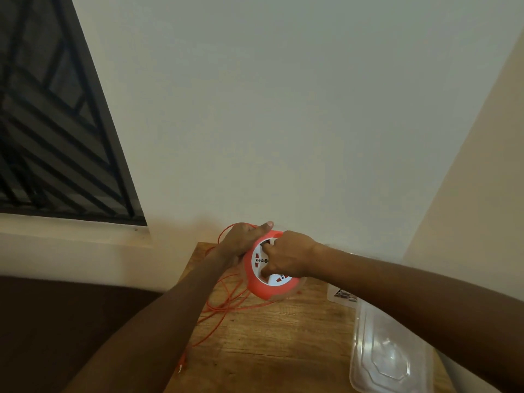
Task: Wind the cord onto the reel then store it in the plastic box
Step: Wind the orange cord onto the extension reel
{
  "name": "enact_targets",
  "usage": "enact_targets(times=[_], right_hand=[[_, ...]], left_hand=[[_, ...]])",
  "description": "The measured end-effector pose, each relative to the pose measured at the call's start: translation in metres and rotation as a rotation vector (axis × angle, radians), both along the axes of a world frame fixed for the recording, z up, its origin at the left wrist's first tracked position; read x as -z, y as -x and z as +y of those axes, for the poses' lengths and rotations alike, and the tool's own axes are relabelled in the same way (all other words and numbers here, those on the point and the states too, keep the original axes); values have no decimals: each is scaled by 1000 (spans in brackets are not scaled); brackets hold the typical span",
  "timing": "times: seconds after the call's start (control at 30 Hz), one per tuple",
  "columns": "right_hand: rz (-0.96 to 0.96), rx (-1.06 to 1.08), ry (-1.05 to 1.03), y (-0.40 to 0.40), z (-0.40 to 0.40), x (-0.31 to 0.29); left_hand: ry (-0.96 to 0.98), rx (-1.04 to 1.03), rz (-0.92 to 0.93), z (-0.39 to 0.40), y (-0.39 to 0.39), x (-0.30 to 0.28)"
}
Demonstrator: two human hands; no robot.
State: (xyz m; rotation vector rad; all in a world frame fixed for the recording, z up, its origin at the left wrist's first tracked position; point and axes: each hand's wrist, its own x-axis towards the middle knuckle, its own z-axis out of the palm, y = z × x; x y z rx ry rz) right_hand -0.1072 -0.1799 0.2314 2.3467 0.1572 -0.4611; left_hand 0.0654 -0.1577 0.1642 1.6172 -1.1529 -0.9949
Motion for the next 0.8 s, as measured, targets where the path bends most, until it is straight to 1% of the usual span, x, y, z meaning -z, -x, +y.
enact_targets(times=[0.07,0.1,0.2,0.27,0.3,0.37,0.53,0.7,0.8], right_hand=[[-53,-4,-12,0,-1,5],[-117,44,-59,1,-1,8],[-395,277,-157,4,1,20],[-527,397,-167,4,5,32],[-557,436,-173,4,8,40],[-574,464,-180,5,9,52],[-638,424,-207,11,5,55],[-603,243,-170,25,3,39],[-524,185,-111,32,3,28]], left_hand=[[5,-6,-13,-1,-1,0],[16,-15,-10,0,-1,-1],[75,-71,37,0,-3,-4],[106,-87,-3,-2,-2,-8],[110,-78,-42,-3,0,-10],[97,-65,-82,-4,2,-9],[82,-89,-45,-3,1,1],[81,-91,-17,-4,-1,-6],[91,-88,20,-2,1,-9]])
